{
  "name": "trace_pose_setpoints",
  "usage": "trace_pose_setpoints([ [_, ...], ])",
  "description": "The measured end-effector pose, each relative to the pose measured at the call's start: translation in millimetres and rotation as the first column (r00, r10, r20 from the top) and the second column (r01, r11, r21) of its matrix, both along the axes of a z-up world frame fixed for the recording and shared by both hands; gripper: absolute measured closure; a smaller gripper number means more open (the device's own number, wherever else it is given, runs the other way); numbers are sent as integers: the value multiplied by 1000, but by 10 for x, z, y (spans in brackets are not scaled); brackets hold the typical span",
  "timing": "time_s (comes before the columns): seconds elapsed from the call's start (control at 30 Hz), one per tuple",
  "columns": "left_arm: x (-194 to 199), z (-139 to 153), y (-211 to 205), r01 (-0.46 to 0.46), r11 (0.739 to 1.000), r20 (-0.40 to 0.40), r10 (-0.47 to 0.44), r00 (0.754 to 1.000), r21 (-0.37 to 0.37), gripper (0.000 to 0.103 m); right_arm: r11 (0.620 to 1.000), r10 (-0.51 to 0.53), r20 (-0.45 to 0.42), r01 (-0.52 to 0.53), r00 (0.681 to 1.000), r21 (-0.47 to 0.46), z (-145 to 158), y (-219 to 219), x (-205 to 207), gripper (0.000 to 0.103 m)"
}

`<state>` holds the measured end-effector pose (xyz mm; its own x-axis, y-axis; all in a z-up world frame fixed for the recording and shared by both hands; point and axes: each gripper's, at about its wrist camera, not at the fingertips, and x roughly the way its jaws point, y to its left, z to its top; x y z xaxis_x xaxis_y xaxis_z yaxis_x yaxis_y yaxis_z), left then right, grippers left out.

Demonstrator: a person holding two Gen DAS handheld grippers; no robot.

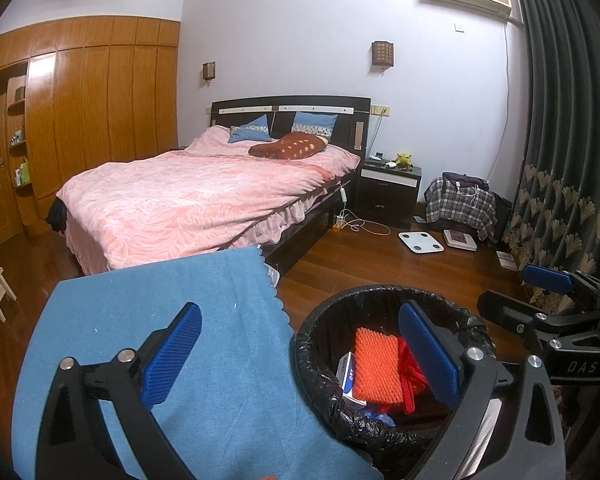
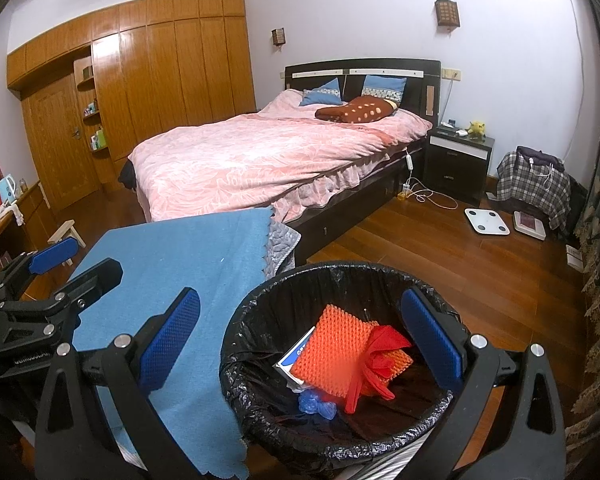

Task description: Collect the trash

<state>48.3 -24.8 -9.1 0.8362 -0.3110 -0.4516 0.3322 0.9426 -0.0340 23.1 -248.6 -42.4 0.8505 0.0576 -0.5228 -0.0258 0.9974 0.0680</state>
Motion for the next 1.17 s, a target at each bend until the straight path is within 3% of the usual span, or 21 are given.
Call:
trace_pose_setpoints([
  [1.17,-52,-168,-18,3,1000,-14,-3,1000,8,6,1000,0,-10,0,1000,3,-16,41,-50,5],
])
